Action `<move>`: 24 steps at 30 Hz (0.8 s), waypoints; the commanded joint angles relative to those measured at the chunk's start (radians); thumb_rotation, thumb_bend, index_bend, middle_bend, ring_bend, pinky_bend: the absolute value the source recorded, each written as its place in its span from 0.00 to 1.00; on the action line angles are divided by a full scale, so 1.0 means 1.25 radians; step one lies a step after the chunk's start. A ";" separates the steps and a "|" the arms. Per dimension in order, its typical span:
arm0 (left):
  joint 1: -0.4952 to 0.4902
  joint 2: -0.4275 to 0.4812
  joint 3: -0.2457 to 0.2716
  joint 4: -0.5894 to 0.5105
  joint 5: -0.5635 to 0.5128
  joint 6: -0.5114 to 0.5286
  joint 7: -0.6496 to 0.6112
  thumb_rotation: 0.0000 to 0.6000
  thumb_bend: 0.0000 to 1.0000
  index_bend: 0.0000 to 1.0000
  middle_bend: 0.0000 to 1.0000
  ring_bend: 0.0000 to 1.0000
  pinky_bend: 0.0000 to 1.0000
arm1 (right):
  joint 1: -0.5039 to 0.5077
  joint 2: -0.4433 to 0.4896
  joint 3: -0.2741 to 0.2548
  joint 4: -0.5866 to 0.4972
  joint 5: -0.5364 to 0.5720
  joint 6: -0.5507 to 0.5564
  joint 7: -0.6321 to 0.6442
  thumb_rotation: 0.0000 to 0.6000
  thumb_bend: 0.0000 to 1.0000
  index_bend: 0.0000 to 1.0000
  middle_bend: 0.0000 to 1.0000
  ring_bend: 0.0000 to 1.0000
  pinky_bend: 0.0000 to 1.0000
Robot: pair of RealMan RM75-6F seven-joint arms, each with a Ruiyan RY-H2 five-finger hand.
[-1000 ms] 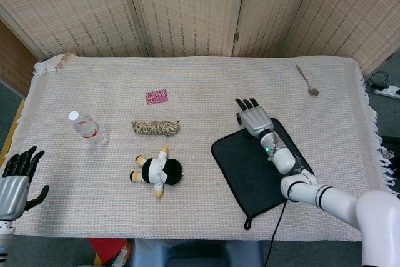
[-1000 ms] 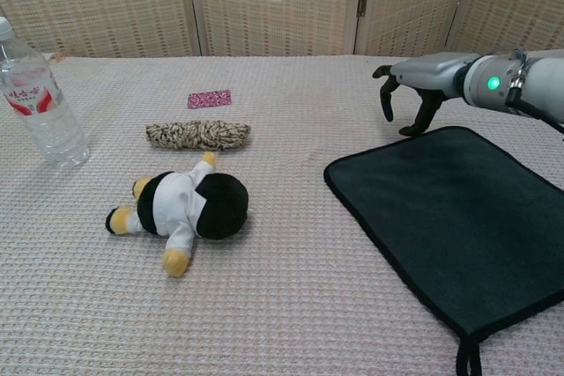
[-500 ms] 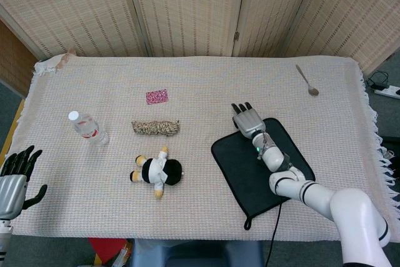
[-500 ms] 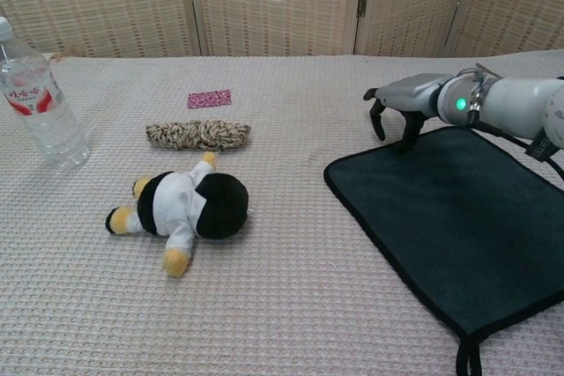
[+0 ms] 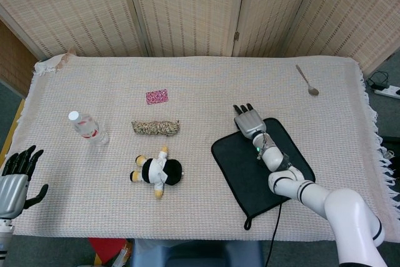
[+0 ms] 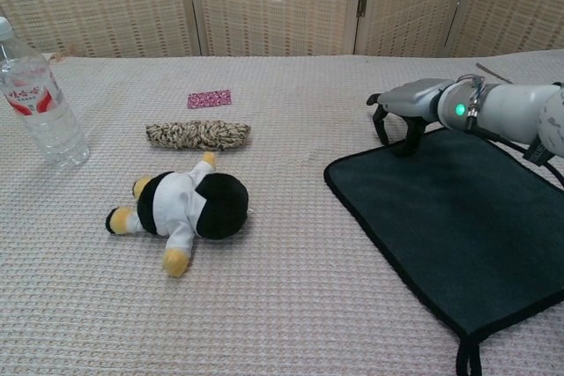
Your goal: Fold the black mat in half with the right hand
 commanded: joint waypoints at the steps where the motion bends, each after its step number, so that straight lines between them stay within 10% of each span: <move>1: -0.001 0.000 0.001 0.001 0.000 -0.002 -0.001 1.00 0.43 0.00 0.00 0.00 0.00 | -0.003 0.002 -0.003 -0.001 -0.007 0.004 0.003 1.00 0.43 0.61 0.02 0.00 0.00; 24: 0.001 0.002 0.005 -0.002 0.008 0.005 -0.005 1.00 0.43 0.00 0.00 0.00 0.00 | -0.067 0.102 -0.021 -0.165 -0.084 0.095 0.046 1.00 0.45 0.71 0.08 0.00 0.00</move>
